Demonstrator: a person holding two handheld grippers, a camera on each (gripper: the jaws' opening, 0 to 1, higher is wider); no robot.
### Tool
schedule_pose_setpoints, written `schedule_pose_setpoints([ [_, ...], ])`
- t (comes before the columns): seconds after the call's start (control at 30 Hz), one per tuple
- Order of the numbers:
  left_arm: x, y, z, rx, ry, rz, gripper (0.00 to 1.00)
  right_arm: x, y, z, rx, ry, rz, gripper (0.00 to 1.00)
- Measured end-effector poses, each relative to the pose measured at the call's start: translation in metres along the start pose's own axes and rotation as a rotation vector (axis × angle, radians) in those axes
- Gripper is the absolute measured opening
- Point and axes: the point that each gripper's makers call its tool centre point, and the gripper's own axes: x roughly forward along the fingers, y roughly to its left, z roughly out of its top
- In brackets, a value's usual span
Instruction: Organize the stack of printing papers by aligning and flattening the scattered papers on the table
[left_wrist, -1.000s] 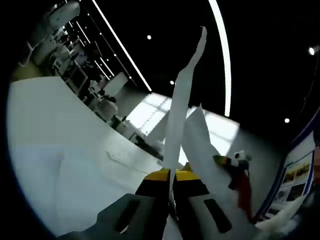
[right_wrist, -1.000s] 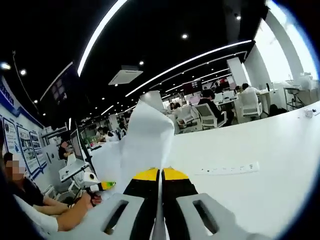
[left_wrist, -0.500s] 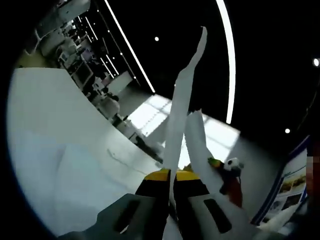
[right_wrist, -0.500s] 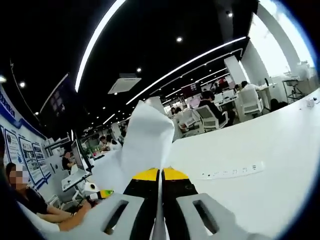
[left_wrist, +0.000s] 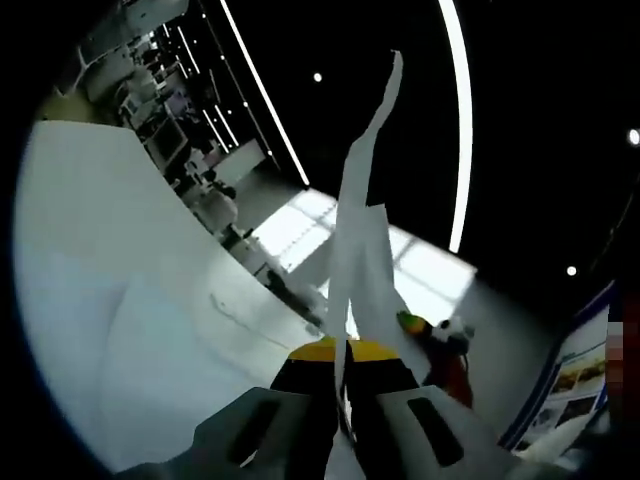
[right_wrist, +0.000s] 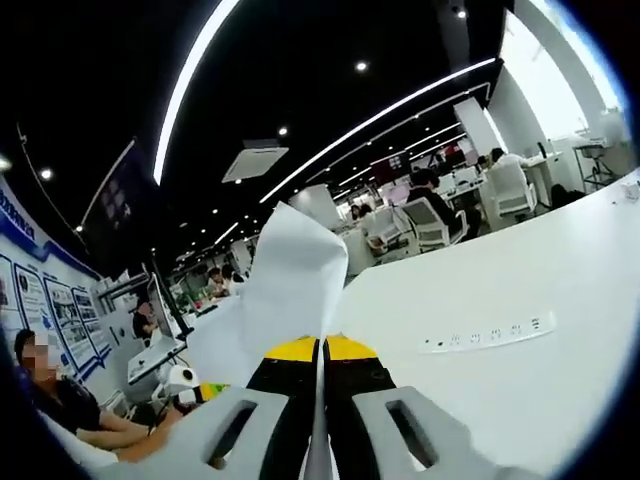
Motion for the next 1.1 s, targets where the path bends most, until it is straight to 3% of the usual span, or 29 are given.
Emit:
schedule_pose_setpoints([
  [0.27,-0.001,-0.002,0.001,-0.011,-0.007,-0.007,0.05,0.005,-0.008,0.007,-0.002,-0.037,-0.038,0.00],
  [0.6,-0.001,-0.003,0.001,-0.031,-0.010,-0.011,0.06,0.018,-0.012,-0.004,-0.026,-0.009,-0.062,0.00],
  [1.1,-0.004,0.005,0.010,-0.149,-0.064,-0.025,0.06,0.037,0.006,-0.022,-0.072,0.029,-0.058,0.00],
])
